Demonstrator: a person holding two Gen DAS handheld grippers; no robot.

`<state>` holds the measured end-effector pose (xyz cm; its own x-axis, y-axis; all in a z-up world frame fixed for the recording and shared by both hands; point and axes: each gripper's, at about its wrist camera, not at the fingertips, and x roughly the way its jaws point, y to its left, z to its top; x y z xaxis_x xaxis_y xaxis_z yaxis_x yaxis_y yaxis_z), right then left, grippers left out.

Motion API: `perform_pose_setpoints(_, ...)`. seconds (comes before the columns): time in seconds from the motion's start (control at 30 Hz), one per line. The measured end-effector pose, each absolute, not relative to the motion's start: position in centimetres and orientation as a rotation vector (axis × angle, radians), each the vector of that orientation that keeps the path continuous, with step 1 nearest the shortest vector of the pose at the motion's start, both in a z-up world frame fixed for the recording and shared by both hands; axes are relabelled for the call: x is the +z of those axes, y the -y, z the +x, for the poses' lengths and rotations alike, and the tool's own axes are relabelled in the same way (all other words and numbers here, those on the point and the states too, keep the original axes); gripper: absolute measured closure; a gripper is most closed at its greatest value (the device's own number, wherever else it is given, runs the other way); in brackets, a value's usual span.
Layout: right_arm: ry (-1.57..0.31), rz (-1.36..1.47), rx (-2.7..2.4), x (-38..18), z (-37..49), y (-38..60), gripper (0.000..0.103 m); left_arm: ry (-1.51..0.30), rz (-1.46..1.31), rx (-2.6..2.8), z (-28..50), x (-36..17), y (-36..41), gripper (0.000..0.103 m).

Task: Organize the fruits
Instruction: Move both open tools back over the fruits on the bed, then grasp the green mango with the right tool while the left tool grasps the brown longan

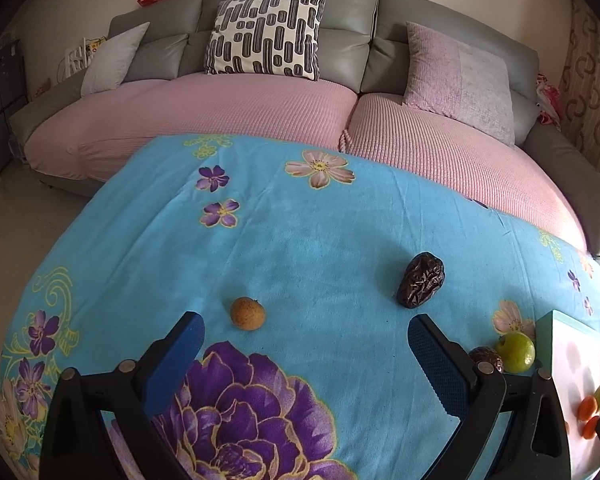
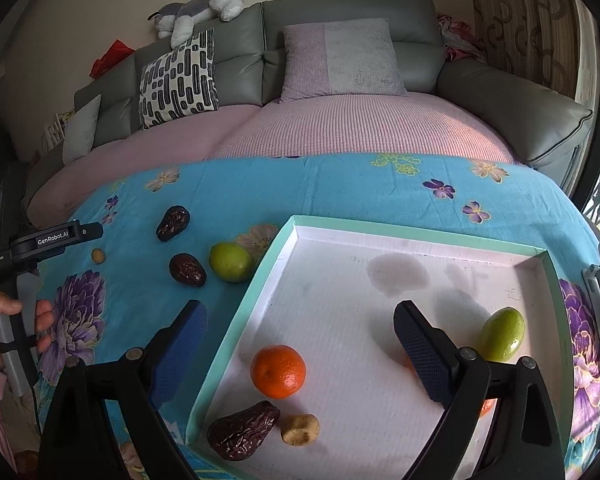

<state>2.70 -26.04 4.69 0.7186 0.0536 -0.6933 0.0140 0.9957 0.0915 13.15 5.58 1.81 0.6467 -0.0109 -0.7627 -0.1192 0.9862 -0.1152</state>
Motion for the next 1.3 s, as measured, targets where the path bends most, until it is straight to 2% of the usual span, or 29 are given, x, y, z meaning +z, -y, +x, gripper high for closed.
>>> perform_pose_setpoints(0.2,-0.765,0.036,0.018,5.2,4.3,24.5,0.010,-0.841,-0.188,0.090,14.5,2.1,-8.1,0.000)
perform_pose_setpoints(0.43,-0.772,0.012,0.060,6.2,8.5,22.6,0.029,-0.885,-0.238,0.090,15.2,1.1,-10.6,0.000)
perform_pose_setpoints(0.6,-0.805,0.005,0.093,6.4,11.7,21.2,0.031,-0.910,-0.270,0.099,15.6,0.6,-11.9,0.001)
perform_pose_setpoints(0.7,-0.832,-0.007,0.101,6.1,13.2,20.4,0.043,-0.927,-0.291,0.109,15.7,0.1,-12.5,0.002)
perform_pose_setpoints(0.77,-0.854,-0.005,0.110,5.5,13.9,20.0,0.043,-0.941,-0.304,0.103,15.7,-0.3,-12.5,0.003)
perform_pose_setpoints(0.87,-0.900,-0.018,0.111,4.1,14.9,19.4,0.045,-0.963,-0.302,0.084,16.0,-0.9,-12.1,0.013)
perform_pose_setpoints(0.93,-0.928,-0.025,0.115,3.0,15.4,19.1,0.047,-0.973,-0.301,0.074,16.1,-1.2,-11.8,0.014)
perform_pose_setpoints(1.0,-0.954,-0.022,0.112,1.9,15.7,19.0,0.047,-0.979,-0.310,0.061,16.2,-1.5,-11.6,0.019)
perform_pose_setpoints(1.13,-0.982,-0.011,0.108,0.3,15.9,19.0,0.048,-1.004,-0.303,0.052,16.4,-2.3,-11.2,0.021)
perform_pose_setpoints(1.2,-0.990,-0.018,0.106,-0.2,16.0,19.0,0.048,-1.019,-0.314,0.042,16.7,-2.8,-11.1,0.039)
perform_pose_setpoints(1.23,-0.984,-0.023,0.110,-0.3,15.9,18.8,0.048,-1.026,-0.316,0.040,16.8,-2.9,-11.0,0.042)
perform_pose_setpoints(1.27,-0.983,-0.031,0.112,-0.3,15.9,18.7,0.048,-1.031,-0.317,0.036,16.8,-3.1,-11.0,0.049)
perform_pose_setpoints(1.3,-0.982,-0.041,0.112,-0.4,15.9,18.5,0.048,-1.038,-0.318,0.030,16.8,-3.2,-10.9,0.061)
